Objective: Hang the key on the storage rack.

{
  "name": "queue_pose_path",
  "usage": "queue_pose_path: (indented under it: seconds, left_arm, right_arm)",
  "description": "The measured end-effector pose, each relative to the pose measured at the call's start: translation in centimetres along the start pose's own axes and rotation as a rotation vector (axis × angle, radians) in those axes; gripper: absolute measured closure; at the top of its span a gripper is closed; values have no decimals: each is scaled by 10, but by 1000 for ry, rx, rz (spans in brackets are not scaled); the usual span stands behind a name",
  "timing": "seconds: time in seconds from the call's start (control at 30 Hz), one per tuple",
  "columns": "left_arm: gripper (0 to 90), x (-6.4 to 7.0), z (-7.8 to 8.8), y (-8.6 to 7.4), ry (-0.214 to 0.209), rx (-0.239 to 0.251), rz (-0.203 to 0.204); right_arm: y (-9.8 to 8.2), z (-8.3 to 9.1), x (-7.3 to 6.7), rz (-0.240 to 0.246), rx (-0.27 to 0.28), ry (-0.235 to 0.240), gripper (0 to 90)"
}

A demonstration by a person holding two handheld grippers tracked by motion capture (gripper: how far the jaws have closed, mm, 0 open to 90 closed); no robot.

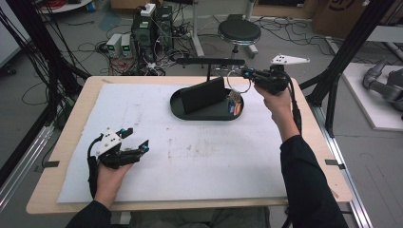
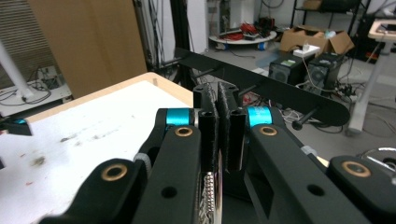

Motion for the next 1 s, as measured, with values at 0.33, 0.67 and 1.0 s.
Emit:
queue_pose_path:
  seconds: [0.33,0.67,1.0]
  left_arm:
    - [233,-4,2,0,2,2,6]
    - [233,-5,5,-1,4,6,10]
    - [233,-6,6,-2,7,3,16]
  right_arm:
    - [-6,-17,13,-31,-27,-37,883]
    - [-13,-27,28,-65,-56,-73,883]
    - [-25,-32,40,-113,-60,-101,883]
Point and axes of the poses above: each handheld gripper's, and its own axes: z roughly backward along the jaws, y roughly out of its top, x roughly to its right, the point moved 6 cm from there along -z, roughly forward along the jaws, and after that the axes turned 14 degrees about z, right-handed, at the moved point
